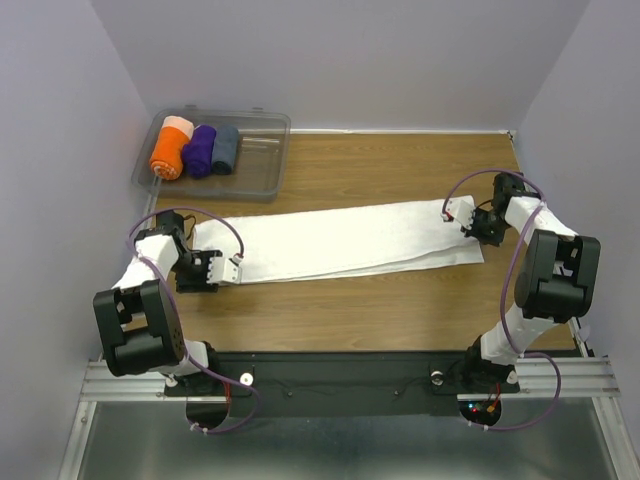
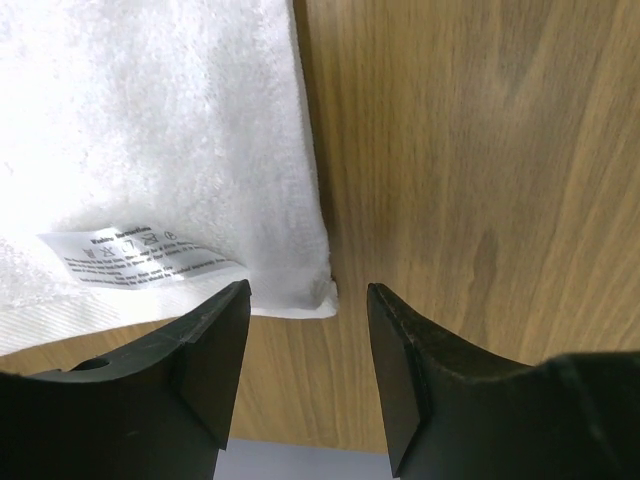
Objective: Roll the towels
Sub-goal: Fold the towel
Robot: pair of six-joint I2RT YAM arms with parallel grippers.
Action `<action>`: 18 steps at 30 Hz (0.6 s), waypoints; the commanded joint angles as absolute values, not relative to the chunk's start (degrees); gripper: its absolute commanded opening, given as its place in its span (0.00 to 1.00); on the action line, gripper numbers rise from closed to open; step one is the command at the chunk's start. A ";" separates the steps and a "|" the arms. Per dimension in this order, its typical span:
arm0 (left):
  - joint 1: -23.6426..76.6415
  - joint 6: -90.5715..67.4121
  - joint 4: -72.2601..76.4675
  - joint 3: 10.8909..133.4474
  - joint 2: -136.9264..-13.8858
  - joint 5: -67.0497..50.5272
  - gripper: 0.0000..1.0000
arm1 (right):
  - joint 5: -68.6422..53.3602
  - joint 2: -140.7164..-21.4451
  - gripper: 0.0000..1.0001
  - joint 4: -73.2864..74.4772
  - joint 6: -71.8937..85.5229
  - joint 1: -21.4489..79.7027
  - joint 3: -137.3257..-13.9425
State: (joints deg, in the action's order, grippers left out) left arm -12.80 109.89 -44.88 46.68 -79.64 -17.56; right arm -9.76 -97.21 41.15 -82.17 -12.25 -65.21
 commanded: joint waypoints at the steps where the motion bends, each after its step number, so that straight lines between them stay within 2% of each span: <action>1: -12.13 110.30 -45.44 47.20 -78.14 -18.98 0.61 | -9.14 -97.47 0.01 41.04 -81.30 -11.87 -67.76; 16: -10.72 107.14 -41.41 45.00 -79.98 -16.87 0.55 | -8.44 -98.09 0.01 41.04 -80.77 -11.95 -68.47; 18: -10.63 106.26 -41.22 45.79 -80.50 -17.05 0.52 | -8.35 -98.09 0.00 41.04 -80.77 -11.95 -68.55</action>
State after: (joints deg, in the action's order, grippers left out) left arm -10.92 107.98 -41.39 44.60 -79.83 -16.93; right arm -9.41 -98.08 41.47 -81.30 -12.25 -65.65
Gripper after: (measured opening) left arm 0.542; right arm 0.056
